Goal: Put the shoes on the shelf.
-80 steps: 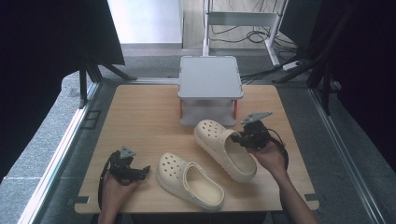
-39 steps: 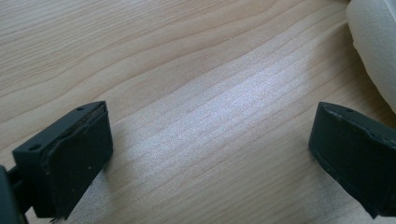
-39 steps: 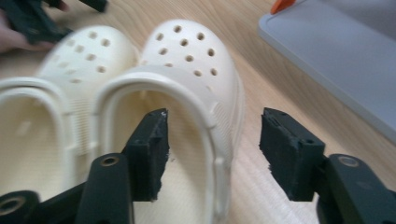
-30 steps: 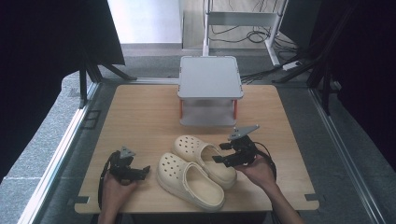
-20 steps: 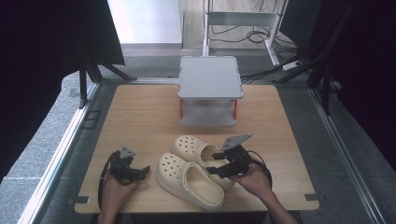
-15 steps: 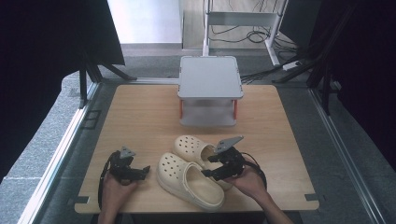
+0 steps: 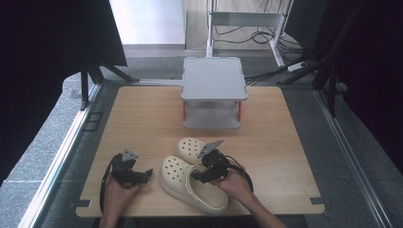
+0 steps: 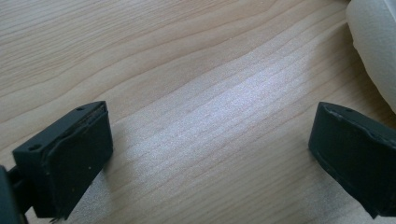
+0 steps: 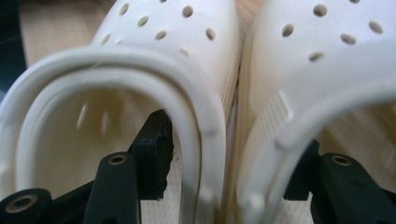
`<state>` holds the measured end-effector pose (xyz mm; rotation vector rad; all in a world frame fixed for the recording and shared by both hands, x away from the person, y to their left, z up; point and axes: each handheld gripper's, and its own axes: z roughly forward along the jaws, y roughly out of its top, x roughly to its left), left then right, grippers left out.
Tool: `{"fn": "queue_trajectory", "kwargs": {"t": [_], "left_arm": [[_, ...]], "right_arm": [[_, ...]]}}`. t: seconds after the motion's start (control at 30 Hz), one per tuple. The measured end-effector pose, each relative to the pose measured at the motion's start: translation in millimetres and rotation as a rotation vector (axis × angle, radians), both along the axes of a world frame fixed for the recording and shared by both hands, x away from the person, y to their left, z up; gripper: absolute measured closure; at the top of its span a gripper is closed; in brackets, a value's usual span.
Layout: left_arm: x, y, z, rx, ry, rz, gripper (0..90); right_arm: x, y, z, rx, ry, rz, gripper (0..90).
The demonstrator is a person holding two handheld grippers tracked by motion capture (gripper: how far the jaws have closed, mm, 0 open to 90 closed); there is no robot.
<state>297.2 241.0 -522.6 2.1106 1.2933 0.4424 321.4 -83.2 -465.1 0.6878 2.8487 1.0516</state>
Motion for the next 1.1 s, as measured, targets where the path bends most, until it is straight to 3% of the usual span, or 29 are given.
{"fn": "queue_trajectory", "kwargs": {"t": [0.13, 0.27, 0.6, 1.1], "left_arm": [[0.0, 0.0, 0.0, 0.0, 0.0, 0.0, 0.0], [0.0, 0.0, 0.0, -0.001, 0.0, 0.0, 0.0], [0.0, -0.1, 0.0, -0.002, 0.0, 0.001, 0.0], [0.0, 0.0, 0.1, -0.001, 0.001, 0.0, 0.0]], "right_arm": [[0.7, 5.2, 1.3, -0.024, -0.03, -0.041, 56.7], [1.5, 4.4, 2.0, -0.022, -0.002, -0.072, 64.3], [4.5, 0.8, 7.9, -0.012, 0.038, -0.081, 65.3], [6.4, -20.0, 44.7, 0.009, 0.027, -0.105, 65.4]]}}
